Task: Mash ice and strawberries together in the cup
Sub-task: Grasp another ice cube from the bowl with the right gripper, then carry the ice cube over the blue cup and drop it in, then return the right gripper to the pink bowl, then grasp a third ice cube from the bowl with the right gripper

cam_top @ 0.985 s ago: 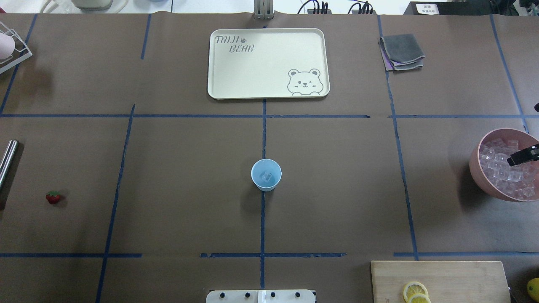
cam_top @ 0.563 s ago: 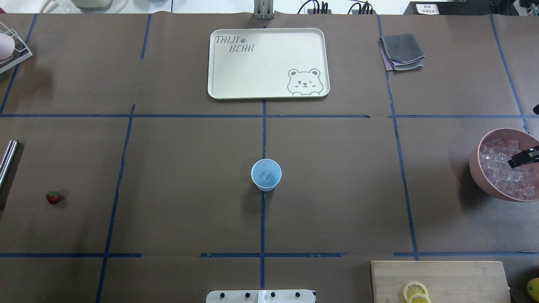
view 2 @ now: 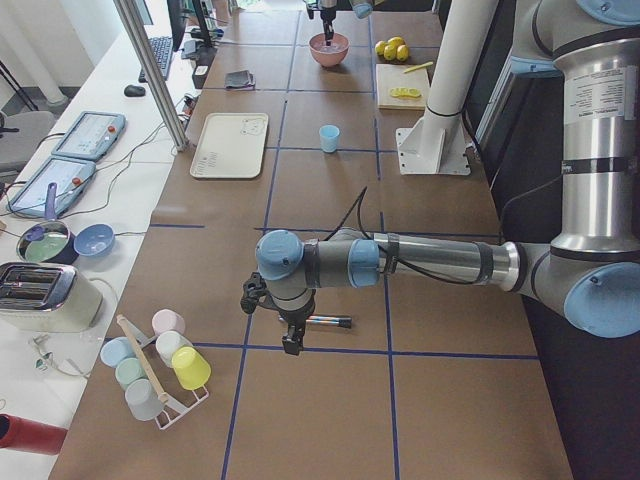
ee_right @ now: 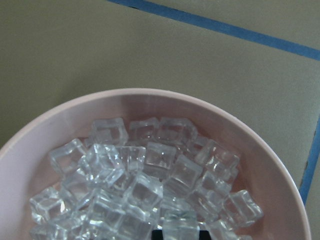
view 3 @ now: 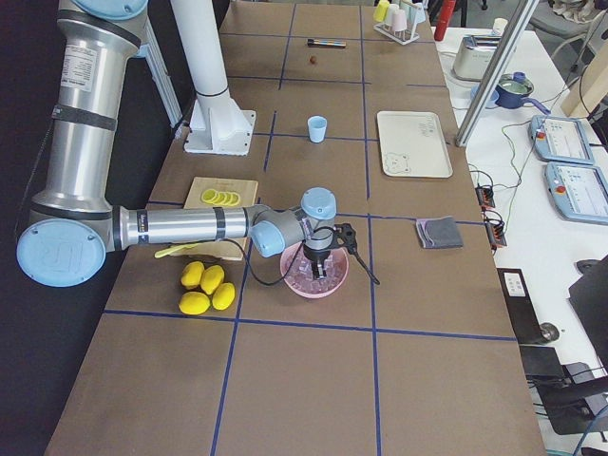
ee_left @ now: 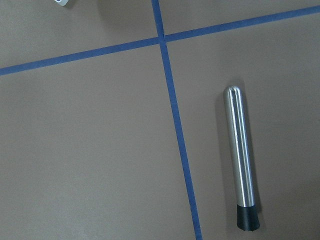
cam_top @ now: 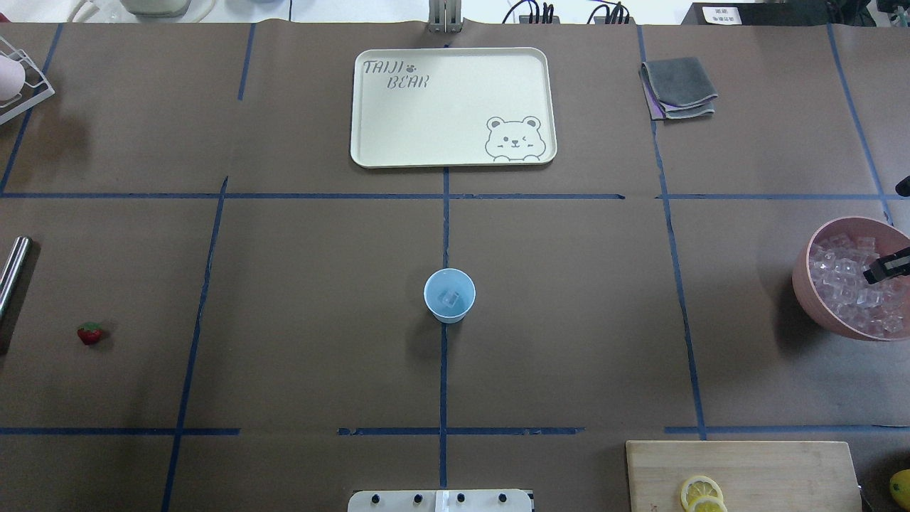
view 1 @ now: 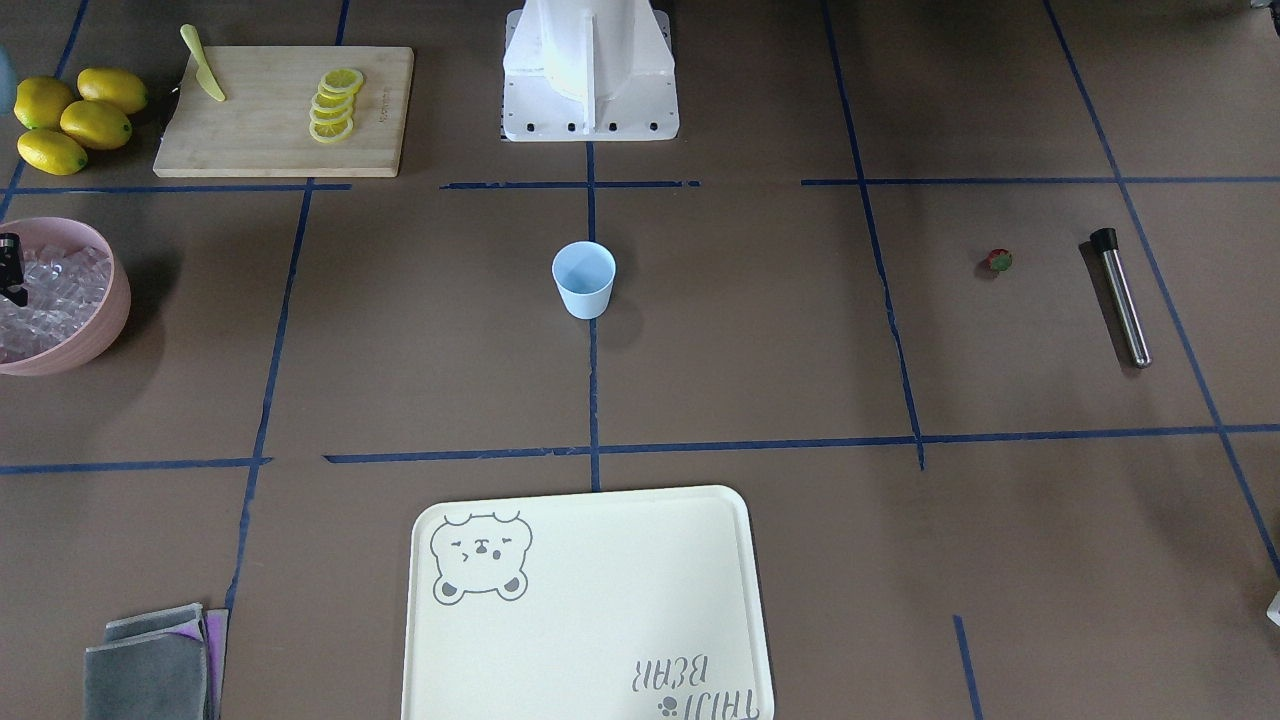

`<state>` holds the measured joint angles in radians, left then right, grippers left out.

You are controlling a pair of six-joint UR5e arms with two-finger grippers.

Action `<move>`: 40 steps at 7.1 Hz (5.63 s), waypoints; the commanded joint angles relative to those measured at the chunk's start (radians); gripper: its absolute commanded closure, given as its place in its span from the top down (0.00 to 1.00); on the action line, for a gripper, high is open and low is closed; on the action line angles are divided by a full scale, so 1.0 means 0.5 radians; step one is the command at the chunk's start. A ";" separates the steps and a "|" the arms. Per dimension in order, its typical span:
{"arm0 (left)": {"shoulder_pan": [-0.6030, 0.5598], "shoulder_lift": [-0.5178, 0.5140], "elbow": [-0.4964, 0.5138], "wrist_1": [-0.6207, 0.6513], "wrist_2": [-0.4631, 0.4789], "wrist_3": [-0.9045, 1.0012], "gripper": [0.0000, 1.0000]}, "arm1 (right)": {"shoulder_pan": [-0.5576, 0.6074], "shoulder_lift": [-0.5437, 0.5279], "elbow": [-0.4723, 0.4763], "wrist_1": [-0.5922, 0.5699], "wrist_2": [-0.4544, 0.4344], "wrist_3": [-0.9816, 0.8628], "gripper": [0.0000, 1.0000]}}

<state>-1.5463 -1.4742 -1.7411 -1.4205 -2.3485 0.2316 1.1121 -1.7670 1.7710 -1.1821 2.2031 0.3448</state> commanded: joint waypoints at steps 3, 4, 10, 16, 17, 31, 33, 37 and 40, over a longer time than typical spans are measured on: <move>0.000 0.000 -0.009 0.003 0.000 0.000 1.00 | 0.116 0.189 0.123 -0.223 0.097 0.016 0.04; 0.000 0.000 -0.009 0.003 0.000 0.000 1.00 | 0.117 0.330 0.273 -0.514 0.101 0.059 0.05; 0.000 -0.003 -0.015 0.000 -0.003 0.000 1.00 | -0.756 1.348 0.376 -0.934 -0.377 1.502 0.04; 0.006 -0.003 -0.012 0.000 -0.003 0.000 1.00 | -1.251 2.005 -0.126 -0.934 -0.798 2.182 0.04; 0.006 -0.003 -0.012 0.000 -0.003 0.000 1.00 | -1.279 2.003 -0.158 -0.934 -0.820 2.191 0.05; 0.021 -0.003 -0.009 0.000 -0.003 0.000 1.00 | -0.867 1.389 0.340 -0.931 -0.447 1.629 0.99; 0.021 0.000 -0.006 0.000 -0.003 0.000 1.00 | -0.493 0.895 0.565 -0.909 -0.192 1.034 0.99; 0.031 0.000 0.000 0.003 -0.003 0.003 1.00 | -0.015 0.048 0.591 -0.418 0.042 0.445 0.98; 0.031 0.000 0.003 0.000 -0.003 0.000 1.00 | -0.021 -0.095 0.426 -0.119 0.015 0.709 0.85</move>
<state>-1.5311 -1.4741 -1.7402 -1.4192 -2.3500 0.2318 1.1008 -1.7869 2.0252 -1.3197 2.2155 0.6521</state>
